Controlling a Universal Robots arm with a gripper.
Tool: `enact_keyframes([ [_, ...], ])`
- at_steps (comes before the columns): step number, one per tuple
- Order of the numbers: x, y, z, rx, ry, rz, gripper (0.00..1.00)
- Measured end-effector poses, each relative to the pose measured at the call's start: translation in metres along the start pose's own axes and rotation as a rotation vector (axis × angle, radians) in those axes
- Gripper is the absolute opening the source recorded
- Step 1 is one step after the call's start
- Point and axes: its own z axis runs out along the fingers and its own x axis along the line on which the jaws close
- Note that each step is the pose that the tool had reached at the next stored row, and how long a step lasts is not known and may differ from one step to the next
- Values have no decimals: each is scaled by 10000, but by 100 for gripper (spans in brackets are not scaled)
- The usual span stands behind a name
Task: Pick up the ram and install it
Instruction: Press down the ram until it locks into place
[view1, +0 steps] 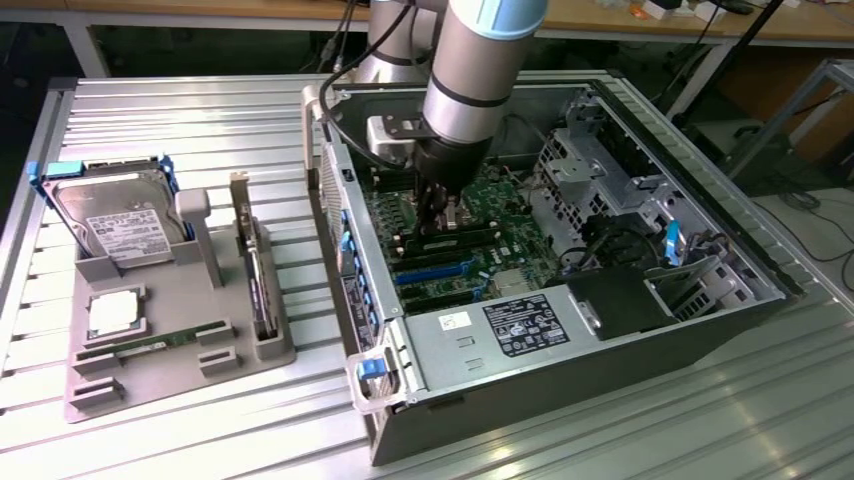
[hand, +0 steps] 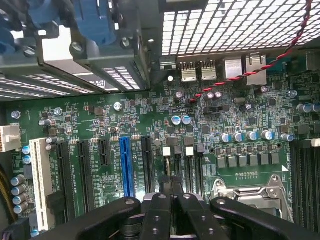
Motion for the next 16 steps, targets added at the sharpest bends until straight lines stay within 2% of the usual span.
enact_keyframes([
  [2, 2, 0, 40, -9, 17, 0, 11],
  [5, 0, -2, 52, 0, 7, 0, 11],
  [6, -3, -2, 31, 4, 1, 0, 11],
  [7, -2, 2, -90, 3, 5, -1, 11],
  [8, -3, 4, -169, 3, 14, 0, 11],
  [9, -5, -4, -192, 4, 18, -1, 11],
  [11, -16, -156, -199, 1, 21, 0, 11],
  [16, -36, -422, -207, 2, 20, -4, 11],
])
